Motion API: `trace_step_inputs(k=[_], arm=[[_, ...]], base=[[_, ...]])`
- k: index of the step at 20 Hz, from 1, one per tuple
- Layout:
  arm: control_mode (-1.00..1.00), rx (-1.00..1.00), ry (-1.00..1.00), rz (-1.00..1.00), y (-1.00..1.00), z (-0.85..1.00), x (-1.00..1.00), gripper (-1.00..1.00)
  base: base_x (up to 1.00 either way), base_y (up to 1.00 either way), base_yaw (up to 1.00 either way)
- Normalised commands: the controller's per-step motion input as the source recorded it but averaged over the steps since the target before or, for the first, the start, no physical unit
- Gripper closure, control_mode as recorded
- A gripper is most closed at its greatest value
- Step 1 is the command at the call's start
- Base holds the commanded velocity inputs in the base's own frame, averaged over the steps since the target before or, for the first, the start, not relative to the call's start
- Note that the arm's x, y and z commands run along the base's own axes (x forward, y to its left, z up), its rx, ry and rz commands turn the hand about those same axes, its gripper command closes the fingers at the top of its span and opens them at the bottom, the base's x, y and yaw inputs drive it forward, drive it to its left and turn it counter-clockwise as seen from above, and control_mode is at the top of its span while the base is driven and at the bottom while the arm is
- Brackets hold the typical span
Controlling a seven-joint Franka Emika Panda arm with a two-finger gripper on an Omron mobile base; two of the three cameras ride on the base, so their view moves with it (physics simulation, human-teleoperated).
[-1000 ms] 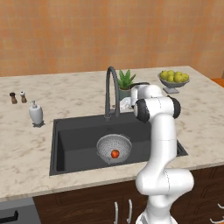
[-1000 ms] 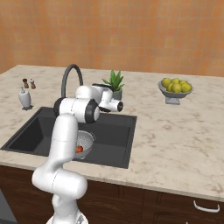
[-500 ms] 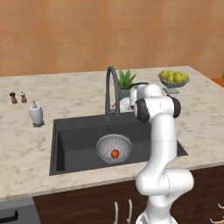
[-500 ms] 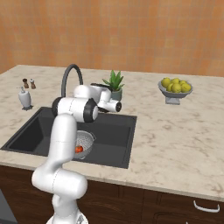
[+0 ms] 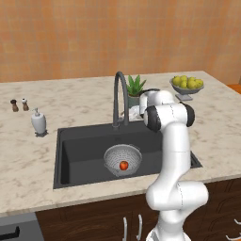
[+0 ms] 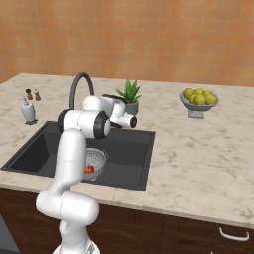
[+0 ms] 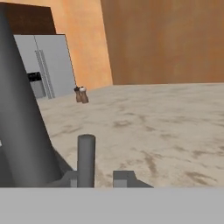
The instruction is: Put the colander in the sink, put the apple in the colander, and turn on the sink faucet and pour water over the colander.
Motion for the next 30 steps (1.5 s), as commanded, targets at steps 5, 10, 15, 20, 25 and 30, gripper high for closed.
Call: trace_step_inputs(k=[5, 10, 15, 20, 25, 30], arm=[[-1.00, 0.09, 0.06, -0.13, -0.76, 0.00, 0.19, 1.00], [-1.00, 0.09, 0.18, -0.22, -0.93, -0.09, 0.08, 1.00], [-1.00, 0.06, 0.26, -0.35, -0.99, -0.42, -0.03, 1.00], [-1.00, 0.03, 0.23, -0.44, -1.00, -0.87, -0.41, 1.00], [-1.00, 0.03, 0.21, -0.44, -1.00, -0.90, -0.44, 1.00], [-1.00, 0.08, 0.17, -0.39, -0.77, -0.06, -0.39, 1.00]], base=[[0.00, 0.00, 0.00], [0.00, 0.00, 0.00], [0.00, 0.00, 0.00], [0.00, 0.00, 0.00], [0.00, 0.00, 0.00], [0.00, 0.00, 0.00]])
